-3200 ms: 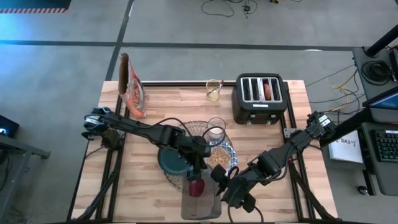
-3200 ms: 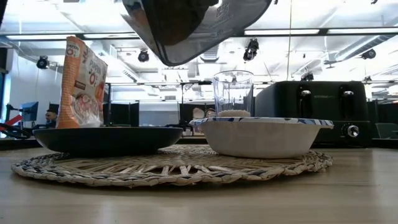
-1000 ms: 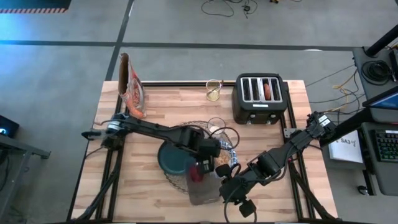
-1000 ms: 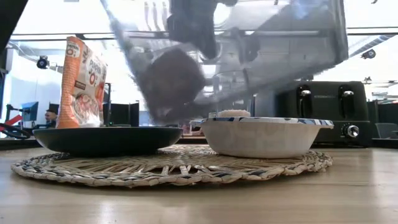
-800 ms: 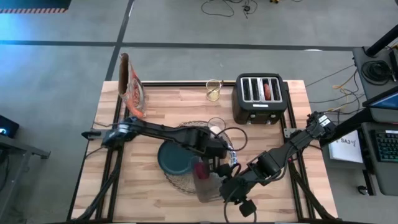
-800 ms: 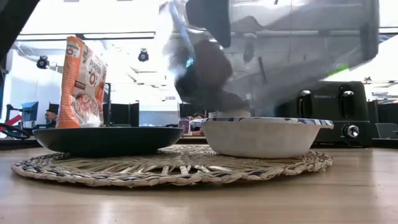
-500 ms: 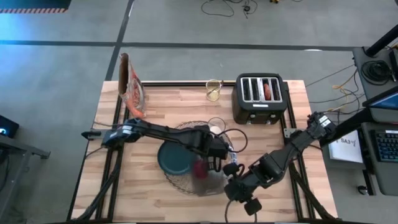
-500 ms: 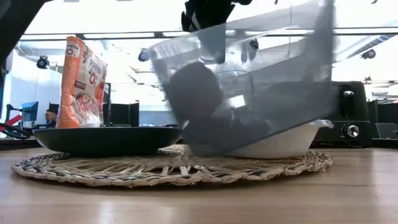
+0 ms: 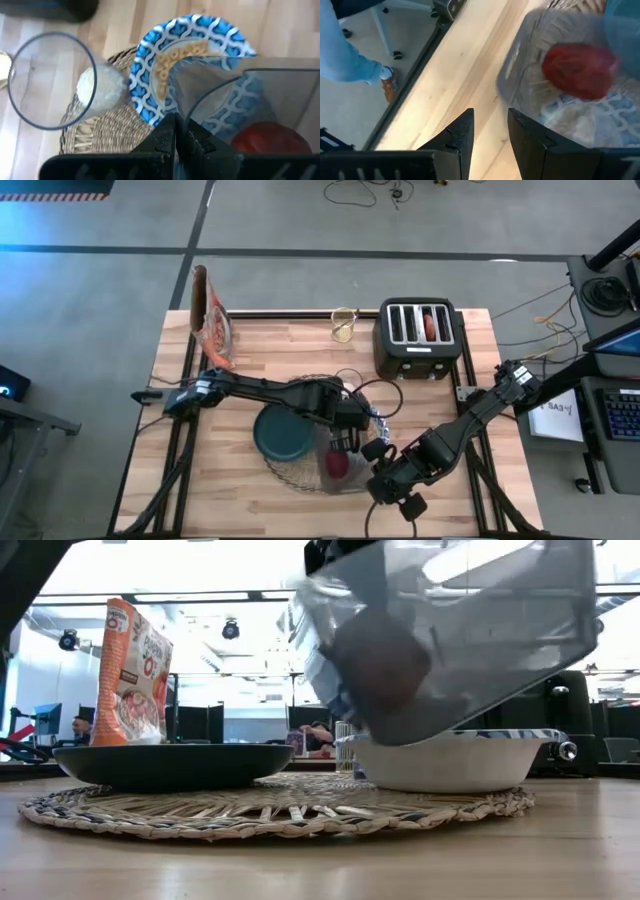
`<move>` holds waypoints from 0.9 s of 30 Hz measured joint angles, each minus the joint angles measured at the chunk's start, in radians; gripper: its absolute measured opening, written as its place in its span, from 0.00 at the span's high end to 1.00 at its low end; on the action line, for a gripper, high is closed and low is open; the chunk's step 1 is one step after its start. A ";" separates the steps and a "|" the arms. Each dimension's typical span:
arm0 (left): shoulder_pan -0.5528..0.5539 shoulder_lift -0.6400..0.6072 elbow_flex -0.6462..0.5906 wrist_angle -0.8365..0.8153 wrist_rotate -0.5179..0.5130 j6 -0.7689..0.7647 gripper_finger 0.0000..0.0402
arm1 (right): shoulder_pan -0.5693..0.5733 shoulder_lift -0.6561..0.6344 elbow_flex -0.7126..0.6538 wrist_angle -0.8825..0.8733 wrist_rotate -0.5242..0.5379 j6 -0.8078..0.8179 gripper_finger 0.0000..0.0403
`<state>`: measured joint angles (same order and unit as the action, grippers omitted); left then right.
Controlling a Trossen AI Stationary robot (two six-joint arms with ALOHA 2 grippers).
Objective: Arrange a breakfast setting
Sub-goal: Move the black bin to the bottom right of the table
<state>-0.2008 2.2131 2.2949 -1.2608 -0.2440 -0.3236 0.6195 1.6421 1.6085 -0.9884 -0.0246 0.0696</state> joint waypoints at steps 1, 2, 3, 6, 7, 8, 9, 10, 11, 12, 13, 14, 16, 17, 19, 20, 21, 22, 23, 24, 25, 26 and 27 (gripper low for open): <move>0.000 0.000 0.007 0.007 0.005 0.001 1.00 | 0.001 0.000 0.000 0.002 0.003 -0.018 0.73; 0.001 0.000 0.015 0.012 0.019 0.001 1.00 | 0.002 0.000 0.000 0.004 0.003 -0.043 0.73; 0.003 0.000 0.022 0.013 0.036 0.001 1.00 | 0.005 0.000 0.000 0.009 0.002 -0.063 0.73; 0.003 0.000 0.034 0.013 0.046 -0.001 1.00 | 0.007 0.002 0.000 0.037 0.001 -0.086 0.73; 0.003 0.000 0.035 0.012 0.046 -0.005 1.00 | 0.010 0.003 0.000 0.041 0.001 -0.088 0.73; 0.003 0.000 0.035 0.012 0.046 -0.010 1.00 | 0.012 0.003 0.000 0.040 0.001 -0.090 0.73; 0.003 0.000 0.035 0.012 0.045 -0.017 1.00 | 0.014 0.003 0.000 0.039 0.001 -0.095 0.73; 0.003 0.000 0.035 0.014 0.046 -0.020 1.00 | 0.017 0.003 0.000 0.037 0.001 -0.098 0.73; 0.003 0.000 0.035 0.021 0.045 -0.021 1.00 | 0.020 0.003 0.000 0.035 0.001 -0.106 0.73; 0.003 0.000 0.035 0.032 0.045 -0.022 1.00 | 0.023 0.004 0.000 0.033 -0.001 -0.108 0.73; 0.003 0.000 0.035 0.045 0.045 -0.023 1.00 | 0.024 0.005 0.000 0.030 -0.002 -0.109 0.73; 0.003 0.000 0.035 0.056 0.045 -0.023 1.00 | 0.025 0.005 0.000 0.025 -0.002 -0.112 0.73; 0.001 0.000 0.035 0.077 0.044 -0.018 1.00 | 0.026 0.005 0.000 0.018 -0.003 -0.139 0.73; 0.001 0.000 0.035 0.087 0.043 -0.015 1.00 | 0.025 0.005 0.000 0.017 -0.003 -0.157 0.73; 0.001 0.000 0.035 0.092 0.045 -0.007 1.00 | 0.025 0.005 0.000 0.016 -0.001 -0.197 0.73; 0.001 0.000 0.035 0.090 0.047 -0.007 1.00 | 0.025 0.005 0.000 0.017 -0.002 -0.208 0.73; 0.000 0.000 0.035 0.087 0.048 -0.007 1.00 | 0.025 0.005 0.000 0.017 -0.002 -0.218 0.73; 0.000 0.000 0.035 0.082 0.050 -0.007 1.00 | 0.025 0.005 0.000 0.017 -0.002 -0.223 0.73; 0.000 0.000 0.035 0.076 0.052 -0.007 1.00 | 0.025 0.005 0.000 0.017 -0.002 -0.227 0.73; -0.001 0.000 0.035 0.071 0.052 -0.007 1.00 | 0.025 0.005 0.000 0.018 -0.002 -0.228 0.73; -0.001 0.000 0.035 0.065 0.052 -0.007 1.00 | 0.025 0.005 0.000 0.018 -0.001 -0.227 0.73; -0.002 0.000 0.035 0.054 0.052 -0.007 1.00 | 0.025 0.005 0.001 0.017 -0.001 -0.227 0.73; -0.002 0.000 0.035 0.040 0.053 -0.008 1.00 | 0.025 0.005 0.003 0.017 0.000 -0.227 0.73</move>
<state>-0.2033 2.2131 2.3295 -1.2208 -0.1912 -0.3315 0.6443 1.6474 1.6118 -0.9714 -0.0250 -0.1577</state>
